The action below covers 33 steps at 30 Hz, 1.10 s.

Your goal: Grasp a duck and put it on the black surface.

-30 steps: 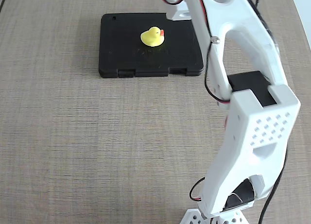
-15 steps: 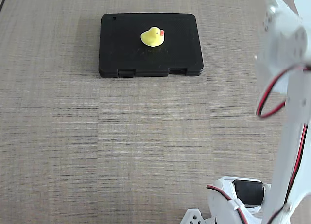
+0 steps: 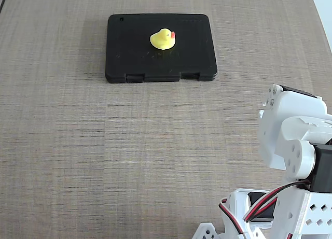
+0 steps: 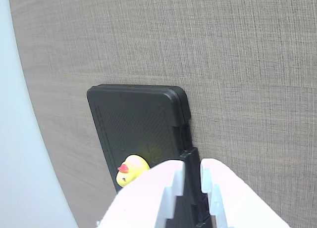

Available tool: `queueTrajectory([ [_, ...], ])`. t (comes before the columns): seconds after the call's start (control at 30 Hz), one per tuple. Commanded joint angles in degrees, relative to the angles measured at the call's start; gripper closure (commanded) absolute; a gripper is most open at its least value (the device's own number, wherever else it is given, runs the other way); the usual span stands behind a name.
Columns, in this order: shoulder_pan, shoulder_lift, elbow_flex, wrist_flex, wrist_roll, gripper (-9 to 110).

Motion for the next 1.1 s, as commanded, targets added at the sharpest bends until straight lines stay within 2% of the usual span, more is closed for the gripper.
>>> queueTrajectory([
  [0.0, -0.35, 1.32, 1.85, -1.05, -0.44, 99],
  [0.53, -0.97, 15.91, 27.95, -11.16, 0.00, 102],
  [0.7, -4.83, 19.25, 31.90, -11.87, 0.26, 102],
  [1.07, -4.66, 24.87, 37.79, -11.07, 0.35, 102],
])
